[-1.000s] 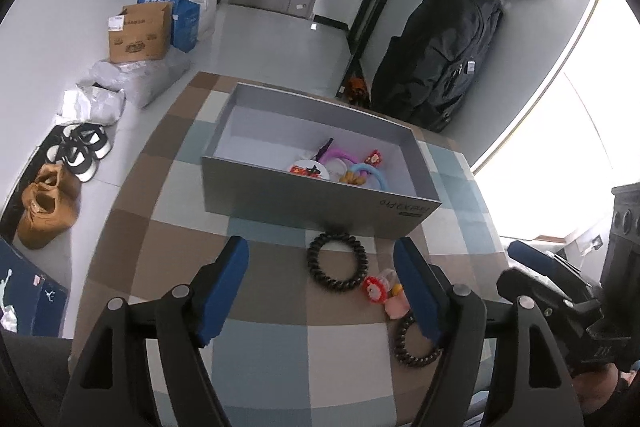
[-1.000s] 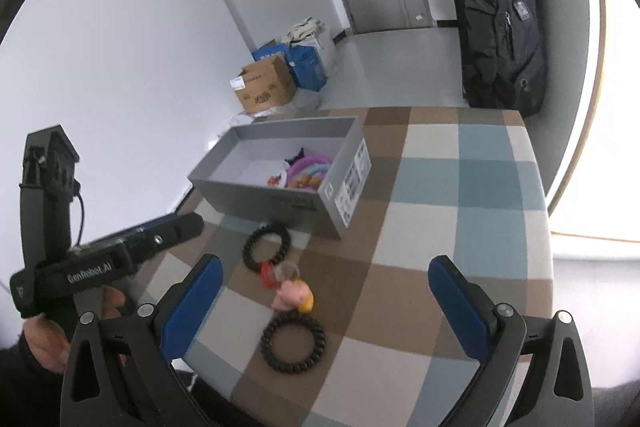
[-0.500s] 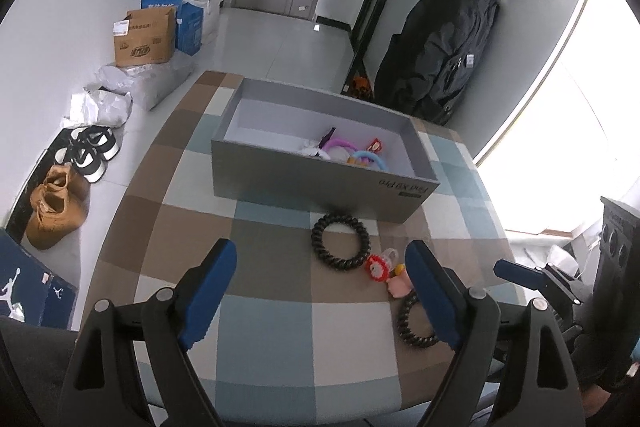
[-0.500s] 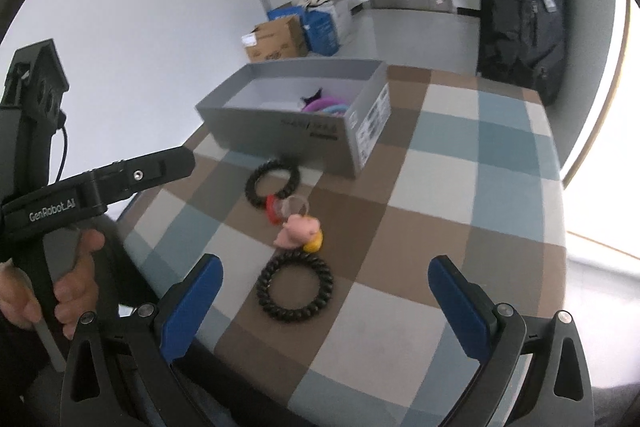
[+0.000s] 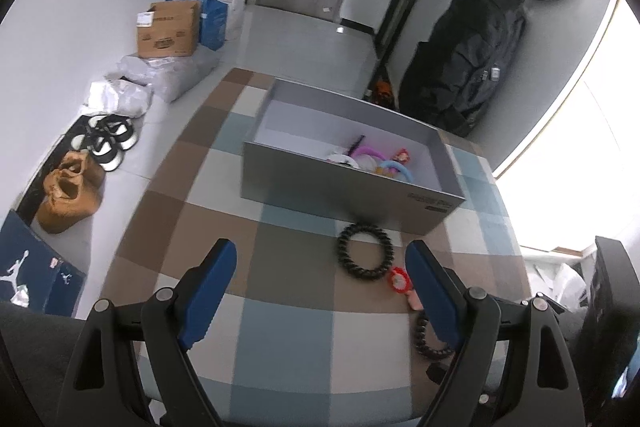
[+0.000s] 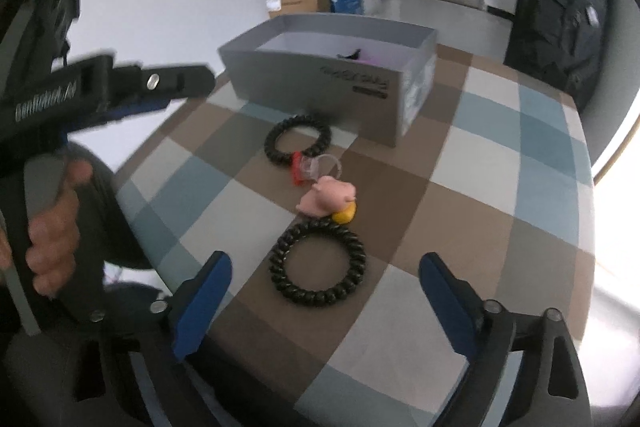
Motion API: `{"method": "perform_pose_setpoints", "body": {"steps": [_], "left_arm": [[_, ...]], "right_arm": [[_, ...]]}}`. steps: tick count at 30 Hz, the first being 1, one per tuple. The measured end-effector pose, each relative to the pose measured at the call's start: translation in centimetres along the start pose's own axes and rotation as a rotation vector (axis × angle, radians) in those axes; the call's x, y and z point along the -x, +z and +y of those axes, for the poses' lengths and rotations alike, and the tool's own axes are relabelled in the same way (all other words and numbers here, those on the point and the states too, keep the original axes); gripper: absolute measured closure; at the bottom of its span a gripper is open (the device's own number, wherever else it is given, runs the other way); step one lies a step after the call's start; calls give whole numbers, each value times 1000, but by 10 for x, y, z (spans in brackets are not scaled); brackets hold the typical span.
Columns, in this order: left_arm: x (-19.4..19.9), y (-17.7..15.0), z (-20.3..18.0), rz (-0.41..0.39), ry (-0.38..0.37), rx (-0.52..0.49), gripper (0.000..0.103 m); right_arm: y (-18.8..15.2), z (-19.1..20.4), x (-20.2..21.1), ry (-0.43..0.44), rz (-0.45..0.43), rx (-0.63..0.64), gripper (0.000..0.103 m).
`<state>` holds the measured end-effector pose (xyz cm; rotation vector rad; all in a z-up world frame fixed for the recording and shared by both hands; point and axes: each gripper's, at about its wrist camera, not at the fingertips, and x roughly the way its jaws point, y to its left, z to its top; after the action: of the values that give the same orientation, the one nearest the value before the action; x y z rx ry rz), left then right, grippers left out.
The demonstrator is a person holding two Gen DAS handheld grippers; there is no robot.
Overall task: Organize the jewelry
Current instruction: 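Withdraw both grippers from the box back over the table, then grasp the black coil hair tie with the right gripper and lift it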
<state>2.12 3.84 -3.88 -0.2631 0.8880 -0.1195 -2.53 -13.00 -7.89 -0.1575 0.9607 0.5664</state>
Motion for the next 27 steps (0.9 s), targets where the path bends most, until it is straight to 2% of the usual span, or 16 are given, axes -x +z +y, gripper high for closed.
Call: {"method": "perform_pose_setpoints", "body": {"steps": [6,13,15,17,20,27], "left_arm": [[-3,2,11,8,10,44,20],[-9,3,14,36,-6,71,20],[-8,3,13,35,-11,68,20],[-7,3,12,32,-15,63,20],[-9,3,13,41,-13,70,20],[-8,5,17,40,-29,94,20]], "right_arm": [[0,18,-13,-89,12,122,25],[1,17,-14,-63,19,138,35],[1,16,-13,-66,17,136,48],[1,18,-11,-68,15,152,54],[0,22,-11,-70,11,167,58],[2,15,-6,-31,8,111,60]]}}
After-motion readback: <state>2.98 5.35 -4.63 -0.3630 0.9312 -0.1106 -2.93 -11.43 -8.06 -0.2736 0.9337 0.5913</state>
